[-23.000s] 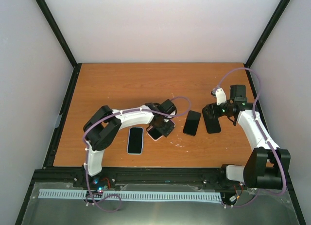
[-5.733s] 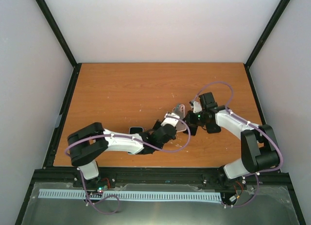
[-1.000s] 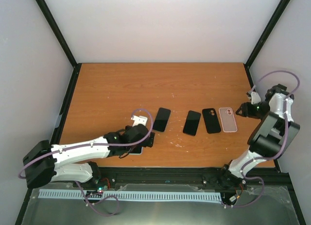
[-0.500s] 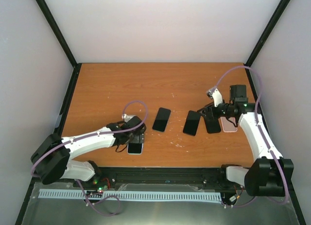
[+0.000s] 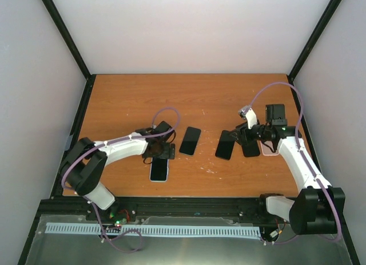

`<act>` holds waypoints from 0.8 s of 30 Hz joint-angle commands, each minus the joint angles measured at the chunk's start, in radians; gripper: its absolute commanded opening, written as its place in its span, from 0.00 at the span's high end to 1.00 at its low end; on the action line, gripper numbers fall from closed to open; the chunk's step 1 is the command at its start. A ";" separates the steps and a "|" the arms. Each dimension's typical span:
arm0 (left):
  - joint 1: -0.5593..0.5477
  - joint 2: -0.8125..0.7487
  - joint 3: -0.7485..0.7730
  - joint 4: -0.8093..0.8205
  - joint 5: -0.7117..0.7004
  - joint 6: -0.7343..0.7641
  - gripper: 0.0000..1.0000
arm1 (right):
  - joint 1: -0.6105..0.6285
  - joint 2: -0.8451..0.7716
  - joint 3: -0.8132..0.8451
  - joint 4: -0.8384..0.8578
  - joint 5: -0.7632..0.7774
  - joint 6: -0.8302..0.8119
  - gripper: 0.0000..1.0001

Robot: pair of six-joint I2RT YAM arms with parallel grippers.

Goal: Take the phone out of the phone case
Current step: Pick up the phone at the center of the board.

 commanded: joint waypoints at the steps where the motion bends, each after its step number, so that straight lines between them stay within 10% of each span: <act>1: 0.007 0.065 0.095 -0.054 0.017 0.049 0.01 | 0.006 -0.017 0.004 0.009 -0.021 -0.002 0.40; 24: -0.043 0.068 0.062 -0.091 0.209 0.041 0.05 | 0.005 -0.035 0.009 -0.016 -0.048 -0.019 0.40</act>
